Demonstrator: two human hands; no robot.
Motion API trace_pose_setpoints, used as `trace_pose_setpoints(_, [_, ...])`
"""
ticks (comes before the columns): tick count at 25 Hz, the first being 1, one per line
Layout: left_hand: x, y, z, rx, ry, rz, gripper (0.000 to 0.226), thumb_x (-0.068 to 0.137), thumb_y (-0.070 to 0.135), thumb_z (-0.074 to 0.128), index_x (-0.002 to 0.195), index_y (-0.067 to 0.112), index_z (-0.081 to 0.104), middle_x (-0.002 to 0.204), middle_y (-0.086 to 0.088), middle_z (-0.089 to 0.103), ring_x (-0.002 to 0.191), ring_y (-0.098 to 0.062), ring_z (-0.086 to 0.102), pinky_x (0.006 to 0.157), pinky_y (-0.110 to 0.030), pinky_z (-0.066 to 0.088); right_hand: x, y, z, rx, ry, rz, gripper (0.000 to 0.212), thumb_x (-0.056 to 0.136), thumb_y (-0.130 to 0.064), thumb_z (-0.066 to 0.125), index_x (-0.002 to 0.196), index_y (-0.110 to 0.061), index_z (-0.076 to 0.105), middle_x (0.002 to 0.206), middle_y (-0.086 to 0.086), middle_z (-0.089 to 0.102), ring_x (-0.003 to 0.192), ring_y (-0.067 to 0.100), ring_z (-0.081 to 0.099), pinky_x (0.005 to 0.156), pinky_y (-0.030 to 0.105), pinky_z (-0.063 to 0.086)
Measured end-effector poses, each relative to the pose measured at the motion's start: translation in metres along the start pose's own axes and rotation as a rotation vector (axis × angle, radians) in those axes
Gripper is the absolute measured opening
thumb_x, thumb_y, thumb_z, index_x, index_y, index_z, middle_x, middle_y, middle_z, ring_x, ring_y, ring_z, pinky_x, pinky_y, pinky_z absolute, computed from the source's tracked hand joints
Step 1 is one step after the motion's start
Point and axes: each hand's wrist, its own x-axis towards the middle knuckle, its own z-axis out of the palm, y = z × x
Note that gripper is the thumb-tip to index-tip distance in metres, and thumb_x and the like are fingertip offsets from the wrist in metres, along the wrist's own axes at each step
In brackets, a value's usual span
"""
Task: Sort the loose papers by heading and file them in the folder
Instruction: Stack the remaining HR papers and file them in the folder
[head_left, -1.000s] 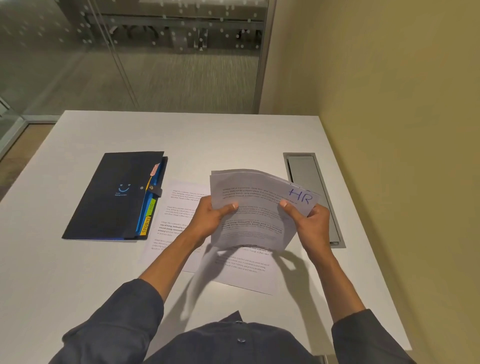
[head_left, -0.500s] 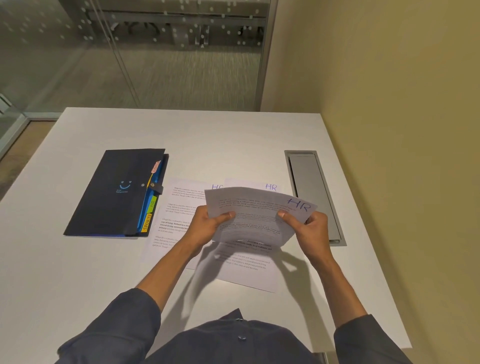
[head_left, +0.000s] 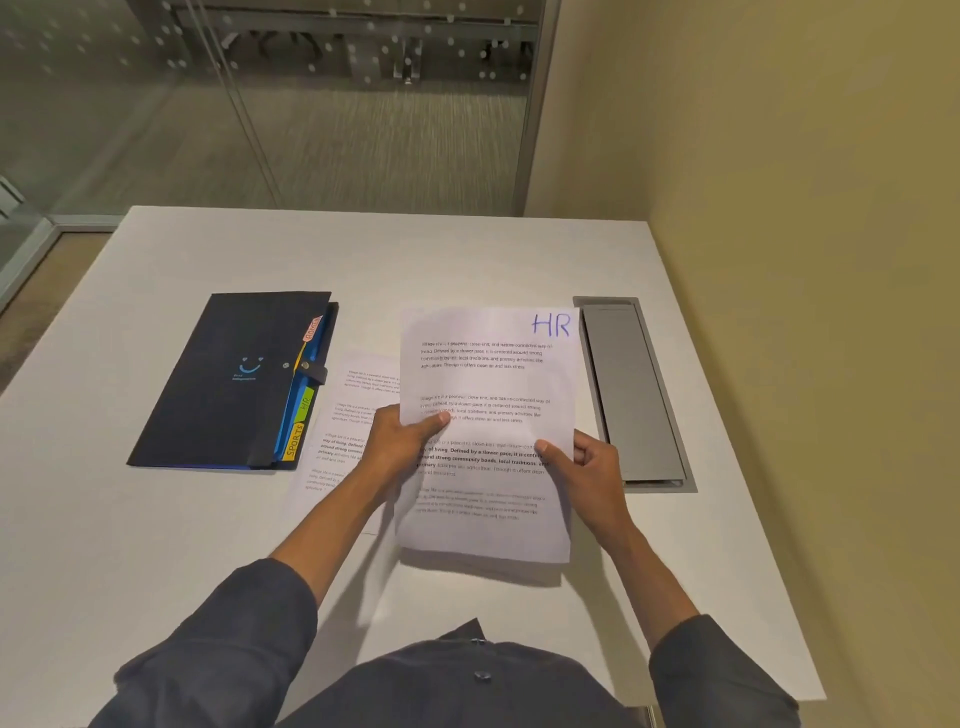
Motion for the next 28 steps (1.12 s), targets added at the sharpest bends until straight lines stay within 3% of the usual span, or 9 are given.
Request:
trace_pose_setpoints(3, [0.005,-0.001,-0.008,-0.001,-0.119,-0.129,0.022,0.087,0.015,0.069,0.109,0.014,0.069,0.102,-0.003,0.074,0.067,-0.004,0.07,0.057,-0.016,0.051,0.008,0.012,0.009,0.048,0.095,0.053,0.018,0.092,-0.013,0.068,0.108,-0.006,0.072,0.098,0.007,0.077,0.089,0.026,0.074,0.078,0.04,0.06])
trace_pose_setpoints(5, [0.008,-0.009,-0.013,-0.003,-0.198,-0.17,0.026,0.087,0.013,0.068,0.114,0.014,0.067,0.106,-0.001,0.073,0.09,-0.012,0.071,0.079,-0.024,0.054,0.017,0.02,0.013,0.091,0.167,0.134,0.013,0.09,-0.011,0.07,0.102,-0.007,0.073,0.096,0.007,0.077,0.089,0.027,0.074,0.081,0.043,0.06])
trace_pose_setpoints(7, [0.009,-0.018,-0.015,0.064,-0.211,-0.163,0.026,0.086,0.006,0.068,0.111,0.014,0.067,0.106,-0.001,0.073,0.098,-0.017,0.069,0.09,-0.03,0.053,0.026,0.027,0.017,0.071,0.195,0.214,0.008,0.088,-0.011,0.072,0.095,-0.011,0.075,0.093,0.006,0.077,0.088,0.027,0.074,0.085,0.048,0.059])
trace_pose_setpoints(11, [0.008,-0.025,-0.019,0.131,-0.082,-0.171,0.031,0.088,0.001,0.065,0.117,0.011,0.063,0.104,0.001,0.07,0.091,-0.014,0.067,0.082,-0.025,0.051,0.033,0.032,0.021,-0.002,0.189,0.336,0.018,0.092,-0.027,0.068,0.104,-0.014,0.073,0.102,0.0,0.073,0.094,0.016,0.068,0.095,0.042,0.053])
trace_pose_setpoints(13, [0.011,-0.028,-0.028,0.149,-0.035,-0.182,0.036,0.088,0.001,0.065,0.123,0.009,0.06,0.111,-0.002,0.068,0.099,-0.019,0.065,0.092,-0.032,0.049,0.037,0.039,0.016,-0.212,0.272,0.334,0.036,0.093,-0.045,0.062,0.112,-0.016,0.068,0.111,0.0,0.071,0.102,0.018,0.066,0.087,0.035,0.051])
trace_pose_setpoints(16, [0.014,-0.031,-0.045,0.144,-0.003,-0.217,0.038,0.088,0.001,0.065,0.125,0.007,0.059,0.118,-0.008,0.067,0.107,-0.026,0.064,0.102,-0.043,0.046,0.042,0.058,0.006,-0.765,0.352,0.333,0.069,0.087,-0.061,0.058,0.134,-0.012,0.051,0.132,0.007,0.056,0.121,0.027,0.053,0.091,0.039,0.045])
trace_pose_setpoints(21, [0.013,-0.031,-0.064,0.156,0.022,-0.223,0.034,0.09,-0.001,0.061,0.123,0.01,0.058,0.114,-0.005,0.067,0.097,-0.02,0.065,0.096,-0.039,0.049,0.047,0.074,0.015,-1.143,0.28,0.372,0.086,0.074,-0.075,0.061,0.123,-0.005,0.049,0.124,0.01,0.052,0.116,0.029,0.051,0.093,0.041,0.045])
trace_pose_setpoints(25, [0.012,-0.028,-0.068,0.146,0.068,-0.218,0.033,0.09,-0.001,0.061,0.12,0.012,0.056,0.102,-0.001,0.066,0.085,-0.01,0.063,0.08,-0.031,0.049,0.048,0.083,0.026,-1.153,0.304,0.389,0.083,0.067,-0.067,0.073,0.119,-0.008,0.048,0.119,0.007,0.052,0.111,0.026,0.052,0.087,0.039,0.044])
trace_pose_setpoints(28, [0.011,-0.028,-0.068,0.129,0.073,-0.226,0.033,0.091,-0.002,0.06,0.121,0.011,0.056,0.106,-0.003,0.065,0.086,-0.012,0.064,0.083,-0.033,0.049,0.052,0.082,0.027,-1.098,0.309,0.404,0.082,0.065,-0.064,0.077,0.118,-0.008,0.048,0.117,0.007,0.052,0.11,0.027,0.053,0.086,0.039,0.045])
